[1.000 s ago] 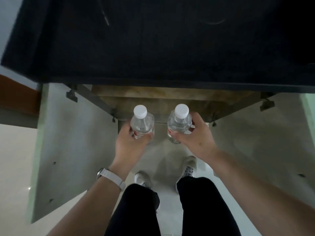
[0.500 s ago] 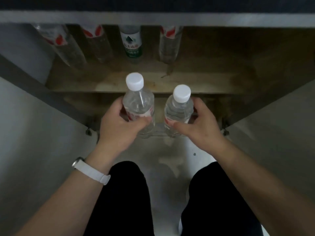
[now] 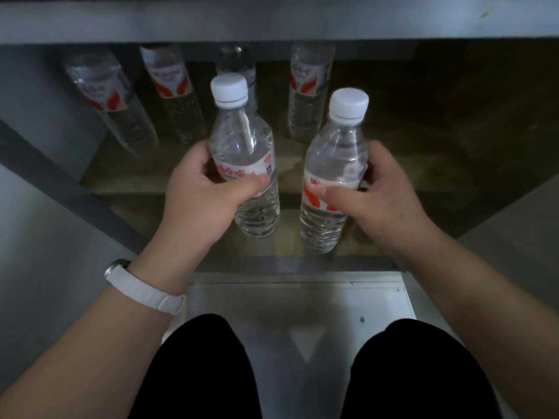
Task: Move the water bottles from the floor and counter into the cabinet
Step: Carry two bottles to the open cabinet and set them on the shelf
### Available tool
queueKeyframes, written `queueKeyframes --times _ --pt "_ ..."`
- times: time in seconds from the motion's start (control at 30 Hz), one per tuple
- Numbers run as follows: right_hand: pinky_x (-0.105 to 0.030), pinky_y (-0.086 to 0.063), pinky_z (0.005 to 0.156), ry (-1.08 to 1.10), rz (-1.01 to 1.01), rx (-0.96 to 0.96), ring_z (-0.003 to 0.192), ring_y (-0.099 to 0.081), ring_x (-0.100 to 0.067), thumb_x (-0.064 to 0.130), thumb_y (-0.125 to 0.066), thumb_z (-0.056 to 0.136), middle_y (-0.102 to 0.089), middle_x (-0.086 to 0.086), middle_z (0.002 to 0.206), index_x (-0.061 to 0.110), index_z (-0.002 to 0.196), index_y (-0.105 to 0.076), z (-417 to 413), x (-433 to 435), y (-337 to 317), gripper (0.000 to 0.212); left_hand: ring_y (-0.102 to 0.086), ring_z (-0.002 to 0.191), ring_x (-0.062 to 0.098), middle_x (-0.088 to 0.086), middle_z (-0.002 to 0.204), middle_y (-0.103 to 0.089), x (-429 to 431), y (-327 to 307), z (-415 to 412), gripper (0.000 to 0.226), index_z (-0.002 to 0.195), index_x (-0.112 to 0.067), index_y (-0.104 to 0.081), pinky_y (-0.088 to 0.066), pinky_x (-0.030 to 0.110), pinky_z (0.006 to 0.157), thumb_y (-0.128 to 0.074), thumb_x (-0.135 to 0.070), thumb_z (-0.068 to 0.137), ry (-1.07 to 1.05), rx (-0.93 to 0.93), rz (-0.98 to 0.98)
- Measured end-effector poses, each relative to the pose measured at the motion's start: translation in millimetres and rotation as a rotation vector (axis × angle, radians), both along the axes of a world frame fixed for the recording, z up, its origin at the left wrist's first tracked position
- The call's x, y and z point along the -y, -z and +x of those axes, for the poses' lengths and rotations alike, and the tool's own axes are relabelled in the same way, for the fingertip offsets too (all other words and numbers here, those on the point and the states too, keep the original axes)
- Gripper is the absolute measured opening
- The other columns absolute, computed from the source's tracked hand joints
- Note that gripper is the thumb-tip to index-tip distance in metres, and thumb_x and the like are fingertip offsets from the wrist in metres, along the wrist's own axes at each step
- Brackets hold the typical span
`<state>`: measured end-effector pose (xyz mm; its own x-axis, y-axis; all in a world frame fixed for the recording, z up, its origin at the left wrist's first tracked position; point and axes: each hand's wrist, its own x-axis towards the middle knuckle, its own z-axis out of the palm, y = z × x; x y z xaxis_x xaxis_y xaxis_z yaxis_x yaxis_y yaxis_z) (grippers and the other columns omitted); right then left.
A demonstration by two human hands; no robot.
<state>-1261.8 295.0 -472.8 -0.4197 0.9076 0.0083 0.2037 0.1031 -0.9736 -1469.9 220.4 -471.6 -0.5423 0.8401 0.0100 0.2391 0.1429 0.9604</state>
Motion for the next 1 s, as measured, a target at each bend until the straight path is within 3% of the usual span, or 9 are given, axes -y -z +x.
queueKeyframes --times 0.23,0.37,0.47,0.53,0.67,0.8,1.0 --pt "-0.015 -0.054 0.068 0.042 0.067 -0.019 0.091 -0.067 0.005 0.029 -0.082 0.074 -0.068 0.014 0.104 0.034 0.115 -0.054 -42.7 -31.6 -15.1 0.05 -0.064 0.094 -0.008 -0.023 0.105 -0.069 -26.7 -16.8 -32.4 0.053 0.12 -0.038 -0.062 -0.046 0.011 0.072 -0.086 -0.027 0.074 -0.092 0.002 0.06" --pt "-0.016 -0.05 0.074 0.044 0.073 -0.019 0.094 -0.065 0.002 0.032 -0.083 0.075 -0.065 0.019 0.106 0.043 0.11 -0.051 -69.3 -50.7 -17.1 0.049 -0.066 0.099 -0.001 -0.018 0.108 -0.071 -39.3 -17.9 -53.1 0.057 0.123 -0.033 -0.063 -0.052 0.022 0.083 -0.087 -0.027 0.072 -0.137 -0.022 0.09" --pt "-0.022 -0.05 0.081 0.057 0.064 -0.034 0.101 -0.063 -0.002 0.033 -0.085 0.073 -0.065 0.016 0.112 0.035 0.122 -0.055 -86.3 -64.1 -16.2 0.057 -0.066 0.098 0.0 -0.017 0.106 -0.071 -49.8 -14.0 -66.2 0.055 0.12 -0.033 -0.064 -0.055 0.028 0.089 -0.087 -0.027 0.071 -0.17 -0.043 0.102" --pt "-0.019 -0.048 0.079 0.068 0.067 -0.036 0.1 -0.06 0.001 0.031 -0.085 0.073 -0.063 0.018 0.11 0.031 0.127 -0.054 -97.1 -71.7 -15.5 0.062 -0.066 0.101 0.004 -0.017 0.108 -0.071 -55.9 -10.3 -75.2 0.057 0.122 -0.032 -0.063 -0.056 0.032 0.092 -0.087 -0.031 0.07 -0.181 -0.062 0.097" --pt "-0.024 -0.05 0.086 0.069 0.073 -0.028 0.106 -0.06 -0.004 0.031 -0.085 0.073 -0.063 0.016 0.116 0.027 0.131 -0.053 -111.5 -85.7 -11.1 0.067 -0.063 0.102 0.004 -0.018 0.11 -0.068 -67.4 -3.2 -88.2 0.061 0.128 -0.03 -0.062 -0.054 0.031 0.093 -0.086 -0.034 0.073 -0.201 -0.072 0.084" --pt "-0.027 -0.049 0.09 0.052 0.073 0.003 0.105 -0.058 -0.004 0.032 -0.082 0.077 -0.06 0.018 0.112 0.031 0.127 -0.052 -113.9 -92.3 -4.8 0.058 -0.062 0.11 0.009 -0.016 0.116 -0.066 -72.6 6.5 -92.5 0.059 0.13 -0.029 -0.059 -0.052 0.035 0.098 -0.084 -0.038 0.077 -0.185 -0.112 0.065" --pt "-0.008 -0.039 0.07 0.025 0.086 0.03 0.091 -0.05 0.011 0.034 -0.08 0.08 -0.054 0.026 0.104 0.031 0.137 -0.046 -114.6 -93.4 1.4 0.067 -0.058 0.119 0.009 -0.012 0.131 -0.062 -71.6 16.0 -95.3 0.063 0.138 -0.029 -0.051 -0.046 0.024 0.093 -0.08 -0.039 0.083 -0.167 -0.155 0.089"
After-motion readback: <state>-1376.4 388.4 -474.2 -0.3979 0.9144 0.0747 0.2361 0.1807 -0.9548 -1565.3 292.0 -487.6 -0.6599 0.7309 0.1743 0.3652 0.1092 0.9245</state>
